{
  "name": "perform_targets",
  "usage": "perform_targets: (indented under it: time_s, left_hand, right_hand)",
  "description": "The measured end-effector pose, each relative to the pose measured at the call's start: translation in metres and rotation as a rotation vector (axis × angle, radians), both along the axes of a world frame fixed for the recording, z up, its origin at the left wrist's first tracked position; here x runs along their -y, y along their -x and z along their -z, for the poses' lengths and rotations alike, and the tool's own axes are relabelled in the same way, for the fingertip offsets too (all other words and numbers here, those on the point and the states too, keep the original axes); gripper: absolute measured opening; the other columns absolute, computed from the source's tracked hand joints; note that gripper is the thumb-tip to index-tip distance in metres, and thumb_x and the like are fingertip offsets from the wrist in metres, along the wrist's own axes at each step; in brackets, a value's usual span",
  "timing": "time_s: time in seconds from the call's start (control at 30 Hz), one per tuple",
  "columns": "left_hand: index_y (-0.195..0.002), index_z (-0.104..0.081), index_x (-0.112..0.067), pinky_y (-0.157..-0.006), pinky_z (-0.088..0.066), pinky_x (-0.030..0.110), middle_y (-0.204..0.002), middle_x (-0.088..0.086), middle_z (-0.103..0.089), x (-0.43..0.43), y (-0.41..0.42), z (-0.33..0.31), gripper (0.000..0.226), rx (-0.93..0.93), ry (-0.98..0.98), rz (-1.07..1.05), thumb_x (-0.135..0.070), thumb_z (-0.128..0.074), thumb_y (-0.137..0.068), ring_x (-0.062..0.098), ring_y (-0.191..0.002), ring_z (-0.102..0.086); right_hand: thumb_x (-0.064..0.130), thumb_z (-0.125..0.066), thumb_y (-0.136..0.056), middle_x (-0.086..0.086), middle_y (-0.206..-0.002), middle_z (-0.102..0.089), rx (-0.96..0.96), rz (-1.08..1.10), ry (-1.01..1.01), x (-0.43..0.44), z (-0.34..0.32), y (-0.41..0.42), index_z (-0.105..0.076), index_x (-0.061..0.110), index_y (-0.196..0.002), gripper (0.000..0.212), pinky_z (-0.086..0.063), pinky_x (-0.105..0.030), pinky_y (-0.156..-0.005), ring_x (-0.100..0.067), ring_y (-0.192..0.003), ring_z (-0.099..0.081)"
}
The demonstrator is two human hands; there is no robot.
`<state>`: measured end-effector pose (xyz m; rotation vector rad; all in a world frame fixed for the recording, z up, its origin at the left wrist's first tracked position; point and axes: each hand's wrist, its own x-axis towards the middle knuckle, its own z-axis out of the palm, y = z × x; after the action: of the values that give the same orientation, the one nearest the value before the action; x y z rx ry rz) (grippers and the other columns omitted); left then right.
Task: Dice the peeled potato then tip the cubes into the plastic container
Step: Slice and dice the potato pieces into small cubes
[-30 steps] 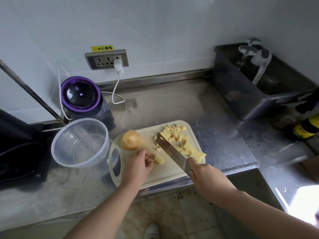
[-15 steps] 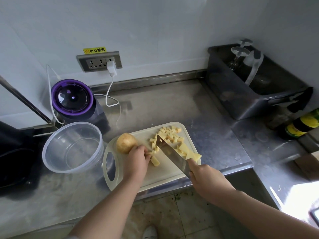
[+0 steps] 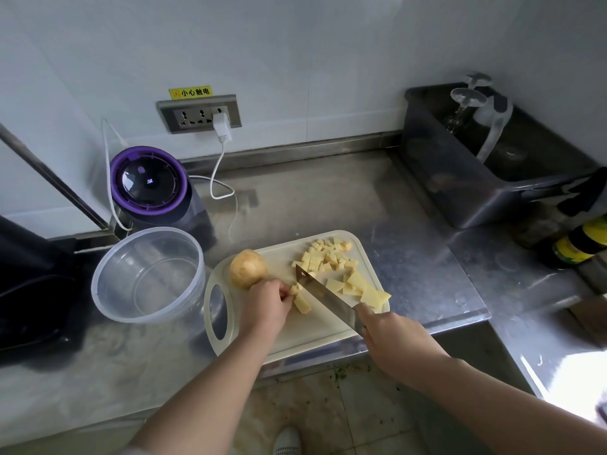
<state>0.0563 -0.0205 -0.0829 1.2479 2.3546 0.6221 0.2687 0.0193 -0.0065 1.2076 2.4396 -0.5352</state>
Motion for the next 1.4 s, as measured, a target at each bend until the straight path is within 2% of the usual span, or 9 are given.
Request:
perform_targets:
  time_s: [0.17, 0.23, 0.33, 0.53, 0.7, 0.83, 1.03, 1.3, 1.4]
  left_hand:
    - [-0.102, -0.071, -0.013, -0.077, -0.053, 0.027, -0.095, -0.001, -0.072, 0.004, -0.001, 0.000, 0.019, 0.022, -0.021, -0.017, -0.024, -0.068, -0.087, 0.014, -0.086, -0.066]
    - [-0.105, -0.070, -0.014, -0.074, -0.049, 0.022, -0.098, -0.001, -0.072, 0.005, 0.000, -0.001, 0.021, 0.041, -0.010, -0.019, -0.024, -0.068, -0.087, 0.013, -0.087, -0.065]
    - [-0.107, -0.068, -0.015, -0.075, -0.048, 0.021, -0.100, -0.003, -0.070, 0.004, 0.001, -0.002, 0.022, 0.103, -0.005, -0.040, -0.024, -0.068, -0.087, 0.013, -0.090, -0.064]
    - [-0.099, -0.069, -0.016, -0.068, -0.045, 0.022, -0.094, -0.002, -0.071, 0.000, 0.001, -0.006, 0.016, 0.066, 0.023, -0.040, -0.028, -0.066, -0.088, 0.012, -0.081, -0.062]
    - [-0.094, -0.069, -0.016, -0.065, -0.042, 0.023, -0.086, -0.004, -0.068, 0.005, 0.000, -0.007, 0.012, 0.074, 0.026, -0.097, -0.026, -0.066, -0.087, 0.012, -0.077, -0.059]
    - [-0.096, -0.069, -0.016, -0.063, -0.039, 0.021, -0.080, -0.008, -0.061, 0.008, -0.001, -0.008, 0.015, 0.061, 0.011, -0.112, -0.028, -0.066, -0.088, 0.010, -0.075, -0.057]
    - [-0.097, -0.070, -0.016, -0.066, -0.040, 0.021, -0.089, -0.004, -0.069, 0.010, -0.002, -0.010, 0.016, 0.058, -0.004, -0.107, -0.028, -0.064, -0.089, 0.009, -0.076, -0.056]
    - [-0.095, -0.072, -0.015, -0.058, -0.036, 0.020, -0.081, -0.004, -0.068, 0.007, -0.001, -0.006, 0.019, 0.058, 0.024, -0.096, -0.032, -0.065, -0.089, 0.011, -0.072, -0.059]
    - [-0.096, -0.071, -0.014, -0.062, -0.039, 0.021, -0.086, 0.000, -0.070, 0.003, -0.003, -0.008, 0.020, 0.037, 0.036, -0.078, -0.031, -0.065, -0.089, 0.013, -0.074, -0.059]
  right_hand:
    - [0.008, -0.037, -0.098, 0.003, -0.080, -0.054, 0.023, -0.029, 0.005, 0.005, 0.005, -0.006, -0.031, 0.029, -0.107, 0.023, -0.050, -0.031, -0.063, -0.017, -0.068, -0.057]
    - [0.010, -0.038, -0.098, 0.002, -0.082, -0.057, 0.017, -0.031, 0.006, 0.007, 0.008, -0.009, -0.033, 0.031, -0.109, 0.024, -0.050, -0.030, -0.062, -0.015, -0.068, -0.058]
    - [0.012, -0.038, -0.099, 0.004, -0.079, -0.052, 0.016, -0.050, 0.016, 0.008, 0.010, -0.010, -0.033, 0.031, -0.110, 0.022, -0.043, -0.026, -0.055, -0.013, -0.065, -0.053]
    - [0.012, -0.037, -0.099, -0.001, -0.088, -0.058, 0.006, -0.019, 0.005, 0.003, 0.002, -0.007, -0.034, 0.024, -0.116, 0.021, -0.050, -0.031, -0.063, -0.019, -0.070, -0.058]
    - [0.009, -0.039, -0.099, -0.005, -0.098, -0.063, -0.003, -0.018, 0.021, 0.000, 0.004, 0.004, -0.033, 0.023, -0.126, 0.032, -0.059, -0.040, -0.073, -0.023, -0.079, -0.066]
    - [0.010, -0.043, -0.099, -0.004, -0.099, -0.062, -0.001, -0.034, 0.014, 0.001, 0.008, 0.010, -0.029, 0.026, -0.132, 0.040, -0.059, -0.035, -0.070, -0.018, -0.078, -0.065]
    - [0.009, -0.046, -0.097, -0.002, -0.094, -0.062, 0.000, -0.053, 0.014, -0.002, 0.010, 0.014, -0.031, 0.026, -0.130, 0.040, -0.060, -0.038, -0.070, -0.018, -0.077, -0.066]
    - [0.007, -0.052, -0.096, -0.002, -0.095, -0.061, 0.029, -0.112, 0.030, -0.002, 0.012, 0.017, -0.029, 0.024, -0.136, 0.048, -0.059, -0.032, -0.073, -0.015, -0.081, -0.064]
    - [0.009, -0.052, -0.096, -0.001, -0.092, -0.060, 0.016, -0.073, 0.051, -0.002, 0.013, 0.016, -0.031, 0.026, -0.132, 0.044, -0.060, -0.033, -0.071, -0.014, -0.078, -0.064]
